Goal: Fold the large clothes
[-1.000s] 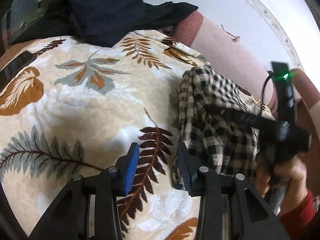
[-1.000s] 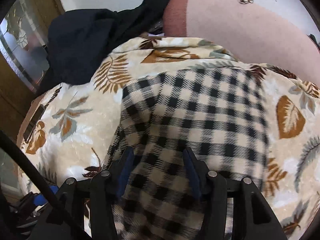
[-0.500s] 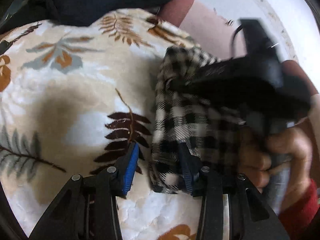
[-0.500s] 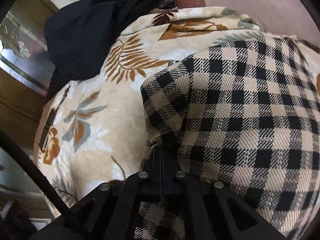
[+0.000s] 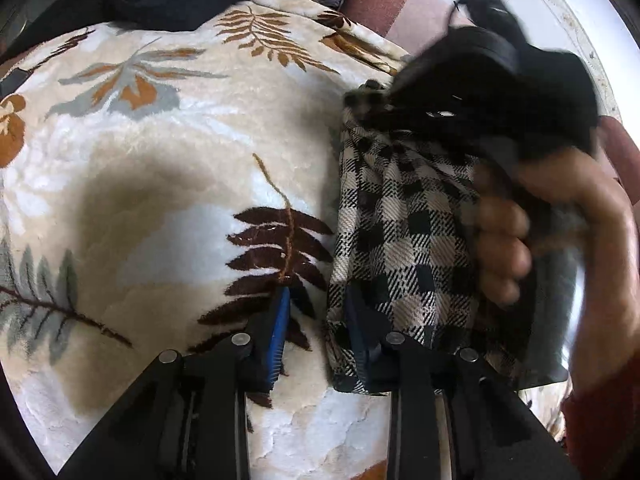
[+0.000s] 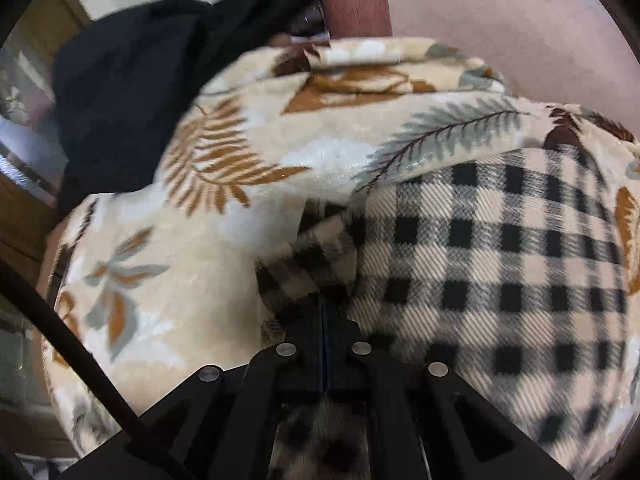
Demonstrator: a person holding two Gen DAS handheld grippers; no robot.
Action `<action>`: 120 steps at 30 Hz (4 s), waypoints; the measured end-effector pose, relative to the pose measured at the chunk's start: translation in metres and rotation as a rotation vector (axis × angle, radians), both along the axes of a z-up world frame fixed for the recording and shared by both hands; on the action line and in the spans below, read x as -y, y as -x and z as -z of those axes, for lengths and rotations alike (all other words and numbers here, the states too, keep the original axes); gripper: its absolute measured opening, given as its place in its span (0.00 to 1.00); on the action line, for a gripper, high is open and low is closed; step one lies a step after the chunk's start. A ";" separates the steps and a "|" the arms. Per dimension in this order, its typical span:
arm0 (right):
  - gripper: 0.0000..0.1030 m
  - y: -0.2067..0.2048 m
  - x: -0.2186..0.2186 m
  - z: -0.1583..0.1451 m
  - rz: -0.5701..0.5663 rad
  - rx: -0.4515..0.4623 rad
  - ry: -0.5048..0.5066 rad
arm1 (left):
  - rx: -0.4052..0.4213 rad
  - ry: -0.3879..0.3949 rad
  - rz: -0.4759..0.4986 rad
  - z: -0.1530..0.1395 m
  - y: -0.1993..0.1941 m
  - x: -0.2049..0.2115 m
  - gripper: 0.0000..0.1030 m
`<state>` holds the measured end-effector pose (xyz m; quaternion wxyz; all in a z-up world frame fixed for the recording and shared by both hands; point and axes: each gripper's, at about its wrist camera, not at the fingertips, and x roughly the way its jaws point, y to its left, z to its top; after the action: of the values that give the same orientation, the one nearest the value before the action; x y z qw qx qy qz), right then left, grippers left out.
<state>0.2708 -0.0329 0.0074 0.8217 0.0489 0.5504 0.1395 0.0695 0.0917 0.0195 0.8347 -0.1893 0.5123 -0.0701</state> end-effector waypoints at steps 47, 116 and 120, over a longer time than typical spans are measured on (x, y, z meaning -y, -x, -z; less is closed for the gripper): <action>0.04 0.179 0.028 0.003 -0.080 -0.059 -0.486 | 0.221 -0.265 -0.231 -0.061 0.020 -0.058 0.44; 0.65 0.352 0.156 0.001 0.299 0.331 0.210 | 0.210 -0.390 0.050 -0.027 0.175 0.089 0.93; 0.65 0.355 0.151 0.001 0.284 0.337 0.222 | 0.202 -0.388 0.057 -0.025 0.179 0.090 0.93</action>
<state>-0.0840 -0.1838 0.0060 0.9137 0.0113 0.4049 -0.0325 -0.1093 0.0016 0.0444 0.9002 -0.0027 0.4353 -0.0127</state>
